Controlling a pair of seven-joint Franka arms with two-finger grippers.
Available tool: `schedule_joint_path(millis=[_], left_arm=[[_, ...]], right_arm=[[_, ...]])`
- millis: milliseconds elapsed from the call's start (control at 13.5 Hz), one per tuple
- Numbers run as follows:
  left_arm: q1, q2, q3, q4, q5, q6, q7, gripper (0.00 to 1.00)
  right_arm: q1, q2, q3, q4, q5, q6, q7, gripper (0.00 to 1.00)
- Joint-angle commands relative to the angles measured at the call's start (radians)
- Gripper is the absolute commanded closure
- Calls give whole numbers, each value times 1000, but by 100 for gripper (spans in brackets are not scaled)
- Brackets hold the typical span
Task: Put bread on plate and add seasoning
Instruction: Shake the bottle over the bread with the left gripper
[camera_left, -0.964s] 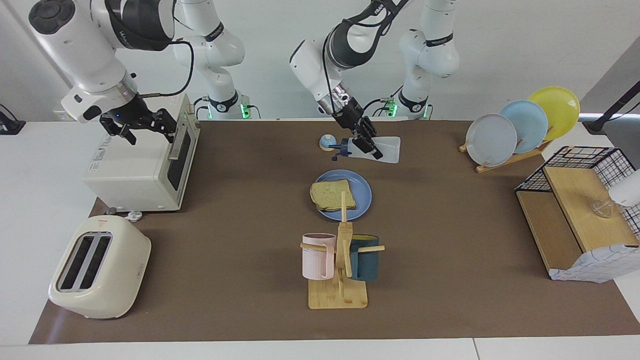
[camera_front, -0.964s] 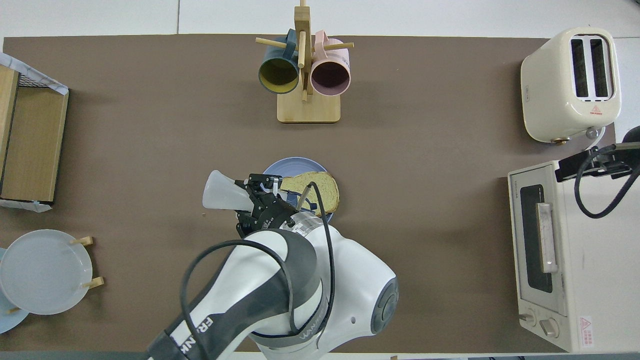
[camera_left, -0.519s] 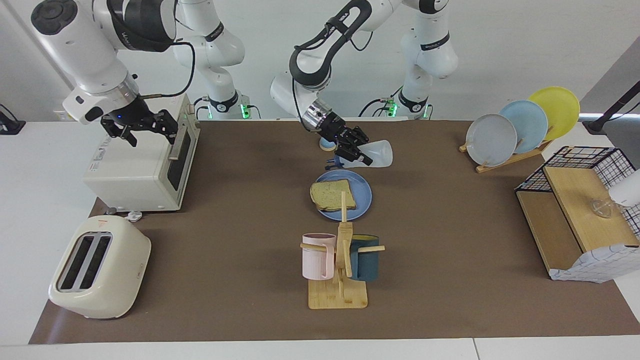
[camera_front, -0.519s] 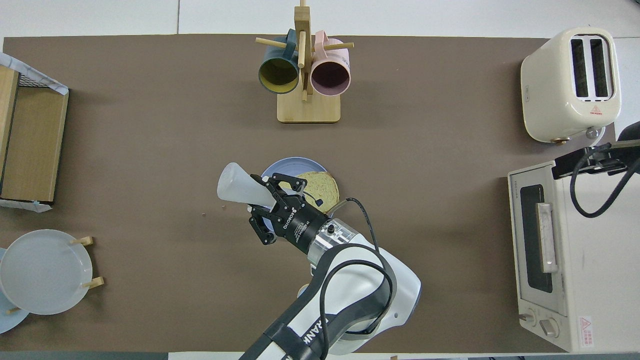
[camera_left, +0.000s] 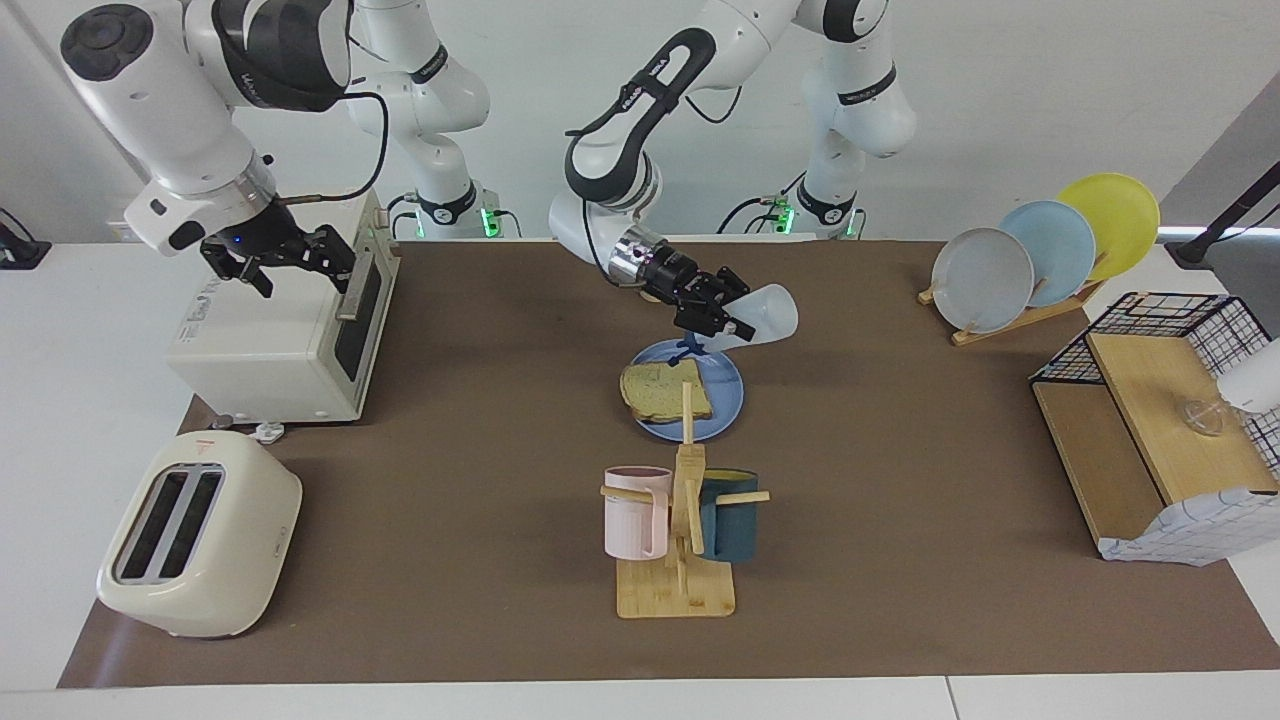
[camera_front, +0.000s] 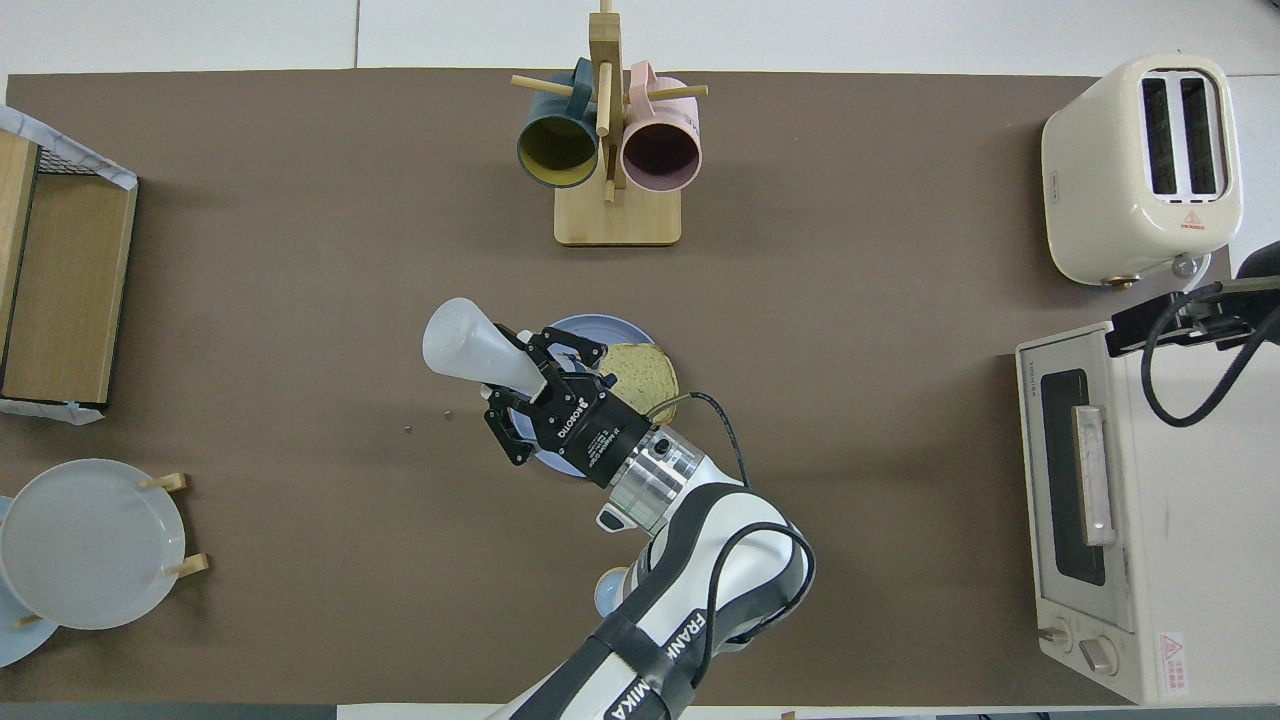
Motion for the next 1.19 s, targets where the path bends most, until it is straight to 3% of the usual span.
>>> schedule_joint_path(millis=[0,222,519,667,1112], left_arm=[[28,51,18,13,94,-47,1,100],[125,129,19,27,229,-58,1,100],[164,144,18,93,223,-53,5,100],[144,144,12,97,168,-55,6,100],[-81,144,10,171,-27,-114,6,100]], right_arm=[[-33,3,30,8,-19,1,-21,0],[-70,1,67,7,-19,-4,-21,0],[-84,3,79,8,-19,-13,-22,0],[-84,3,79,5,-19,-15,-62,0],[-78,-14,74,5,-7,-13,0,0]])
